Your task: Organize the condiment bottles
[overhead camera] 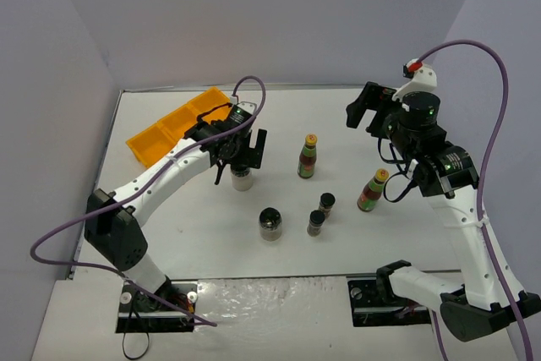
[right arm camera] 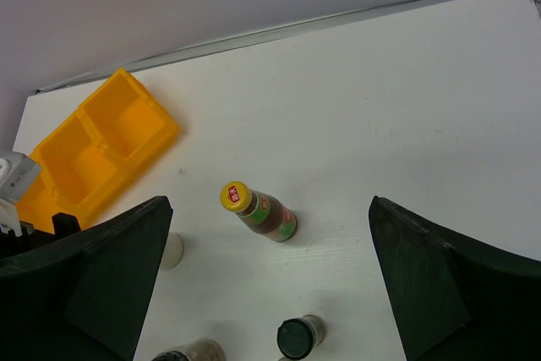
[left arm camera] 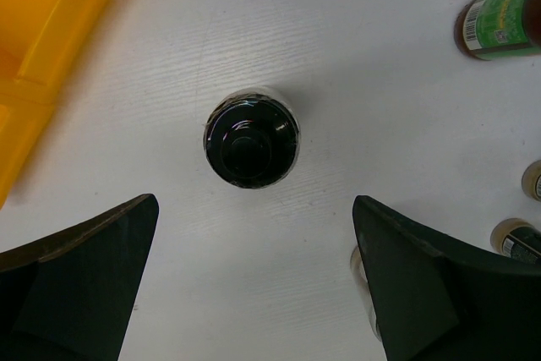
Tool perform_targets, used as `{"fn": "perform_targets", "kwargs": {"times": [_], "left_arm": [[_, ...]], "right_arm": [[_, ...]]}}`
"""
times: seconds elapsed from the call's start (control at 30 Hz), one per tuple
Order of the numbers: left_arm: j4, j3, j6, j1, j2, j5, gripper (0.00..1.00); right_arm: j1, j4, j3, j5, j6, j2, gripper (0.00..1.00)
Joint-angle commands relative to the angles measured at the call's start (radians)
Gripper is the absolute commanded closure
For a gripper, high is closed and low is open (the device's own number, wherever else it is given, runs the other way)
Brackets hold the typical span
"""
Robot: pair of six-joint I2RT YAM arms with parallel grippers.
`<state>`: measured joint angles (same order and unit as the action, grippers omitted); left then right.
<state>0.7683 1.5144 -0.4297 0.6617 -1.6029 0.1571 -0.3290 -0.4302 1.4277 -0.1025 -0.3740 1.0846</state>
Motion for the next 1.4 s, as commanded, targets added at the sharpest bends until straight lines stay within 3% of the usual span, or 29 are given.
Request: {"fn": "perform_targets", "kwargs": {"times": [0.0,0.5,0.9,1.07,1.33,1.37], "left_arm": [[-0.132,-0.015,-0.035,-0.026,-0.004,-0.031,0.03],[-0.293,-0.176,-0.066,-0.063,-0.069,-0.074,0.04],[-0.357,-0.210,-0.076,-0.063,-0.096,-0.099,0.16],[-0.369,-0.218,-0.076,-0.062,-0.098,-0.100,0.29],[-0.328,-0.197,-0.072,-0.055,-0.102,-0.055,0.96],[-0.320,-0.187,-0.068,-0.049,-0.099,-0.044,1.00]], "right_arm": [[-0.006,0.065,-0.016,-0.009,-0.010,-0.029,0.00],[-0.007,0.067,-0.072,-0.013,-0.002,-0.063,0.00],[-0.007,0.066,-0.085,-0.016,0.002,-0.061,0.00],[-0.007,0.065,-0.096,-0.026,0.010,-0.063,0.00],[-0.007,0.067,-0.111,-0.029,0.007,-0.060,0.00],[-0.007,0.067,-0.113,-0.029,0.009,-0.060,0.00]]}}
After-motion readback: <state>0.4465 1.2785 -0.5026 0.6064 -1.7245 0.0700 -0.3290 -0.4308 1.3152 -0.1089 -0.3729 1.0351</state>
